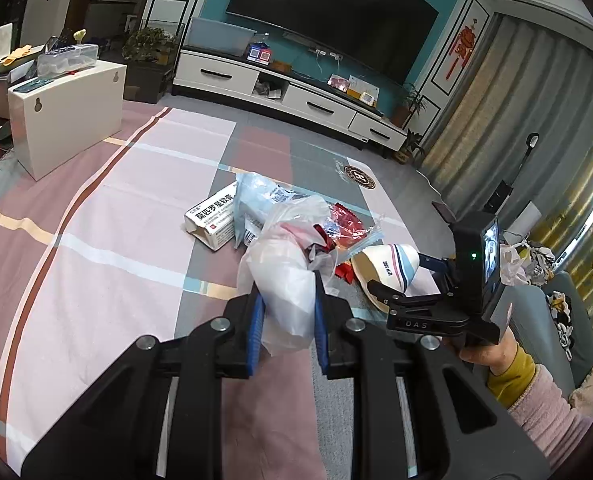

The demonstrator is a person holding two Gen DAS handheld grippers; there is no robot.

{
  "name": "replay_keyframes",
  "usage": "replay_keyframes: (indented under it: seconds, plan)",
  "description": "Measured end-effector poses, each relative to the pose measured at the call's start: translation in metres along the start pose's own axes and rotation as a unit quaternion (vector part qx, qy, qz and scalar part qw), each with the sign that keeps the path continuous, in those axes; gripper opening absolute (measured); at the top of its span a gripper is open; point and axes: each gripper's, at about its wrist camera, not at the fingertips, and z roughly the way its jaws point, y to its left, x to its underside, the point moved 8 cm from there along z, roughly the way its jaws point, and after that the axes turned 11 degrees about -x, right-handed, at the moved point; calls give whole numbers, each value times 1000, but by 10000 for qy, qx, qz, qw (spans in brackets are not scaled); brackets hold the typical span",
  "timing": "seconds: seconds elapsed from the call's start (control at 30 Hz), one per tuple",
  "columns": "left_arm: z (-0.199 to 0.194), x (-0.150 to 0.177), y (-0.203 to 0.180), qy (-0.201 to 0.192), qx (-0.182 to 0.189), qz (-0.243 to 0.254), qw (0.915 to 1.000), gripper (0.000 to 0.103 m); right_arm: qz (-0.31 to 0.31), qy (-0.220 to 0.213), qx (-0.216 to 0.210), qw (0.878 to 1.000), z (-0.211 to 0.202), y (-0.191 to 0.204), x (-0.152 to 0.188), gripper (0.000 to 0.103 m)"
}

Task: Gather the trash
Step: 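Carry the white plastic bag and paper bucket over the black bin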

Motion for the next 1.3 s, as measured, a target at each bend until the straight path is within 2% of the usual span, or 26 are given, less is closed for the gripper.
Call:
replay_keyframes:
  seconds: [0.07,0.3,0.5,0.8,1.3]
  plan:
    - [0,1,-1,10,8,9,10000,23,47,-14,-17,10000,-1,0,1,86]
    - [-3,2,-4,0,-5,97,10000,23,371,-144,-169,9991,-17,7,15,85]
    - [-12,4,-8,-46,-155,201,9997,23,708,-399,-186,9965,-59,22,29,85]
    - [-32,10,-24,-174,-312,470,9983,24,1423,-738,-492,9858,-123,36,56,86]
    - [-62,22,-79,-289,-90,1042,9941,24,1701,-1412,-538,9738,-195,32,66,86]
